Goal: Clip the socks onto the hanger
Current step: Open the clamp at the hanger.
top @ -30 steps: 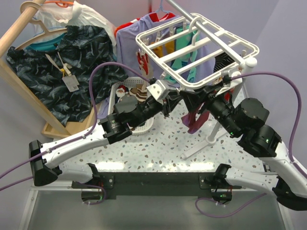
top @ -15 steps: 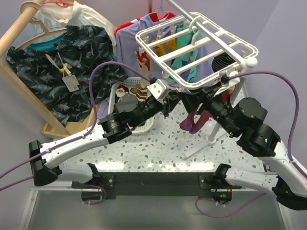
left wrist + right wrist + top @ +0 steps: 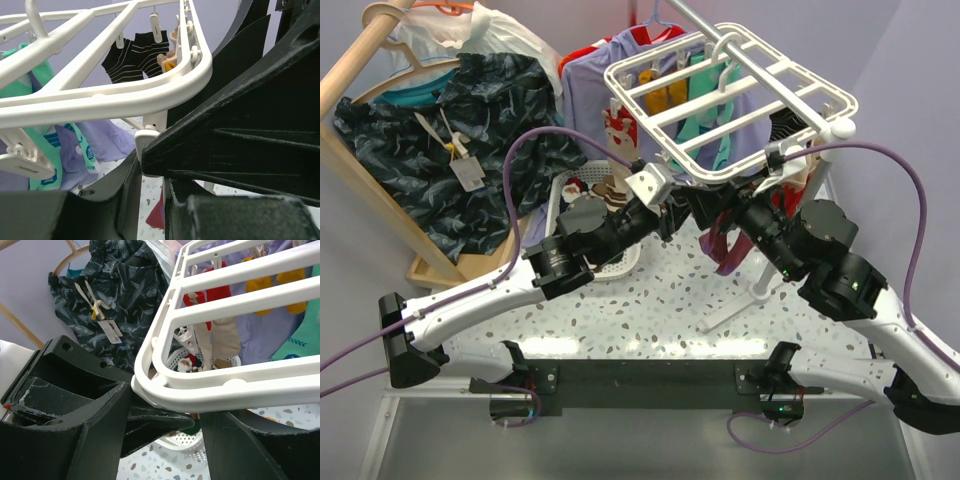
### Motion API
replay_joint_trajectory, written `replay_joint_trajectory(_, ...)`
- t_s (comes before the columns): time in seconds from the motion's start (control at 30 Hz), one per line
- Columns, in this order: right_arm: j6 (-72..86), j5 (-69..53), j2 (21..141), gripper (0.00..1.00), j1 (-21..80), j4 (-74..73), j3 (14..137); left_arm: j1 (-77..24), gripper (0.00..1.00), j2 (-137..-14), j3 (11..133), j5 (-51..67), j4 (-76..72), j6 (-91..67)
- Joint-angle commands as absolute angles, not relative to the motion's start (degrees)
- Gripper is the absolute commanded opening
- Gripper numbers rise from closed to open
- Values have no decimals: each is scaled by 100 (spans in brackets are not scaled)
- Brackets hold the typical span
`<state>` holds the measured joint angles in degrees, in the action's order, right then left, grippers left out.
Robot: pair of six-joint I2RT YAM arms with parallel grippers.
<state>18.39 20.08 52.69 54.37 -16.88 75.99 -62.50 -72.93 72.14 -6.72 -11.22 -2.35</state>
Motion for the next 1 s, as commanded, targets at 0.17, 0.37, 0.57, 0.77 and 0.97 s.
replay_joint_trajectory(0.17,1899,2144,5449,57,5458,-949,7655,-6530,0,-7435,7479,-641,-756,-167)
replay_joint_trajectory(0.37,1837,2250,5423,41,5458,-984,7585,-6609,0,-7462,7541,-738,-659,-114)
replay_joint_trajectory(0.57,1811,2443,5248,19,5449,-993,7374,-6653,4,-7436,7524,-773,-624,-114)
replay_joint_trajectory(0.77,1793,2549,5115,8,5449,-1011,7269,-6653,28,-7348,7401,-773,-712,-132)
replay_joint_trajectory(0.97,1767,2593,5063,9,5458,-1020,7225,-6653,57,-7059,7067,-887,-905,-246)
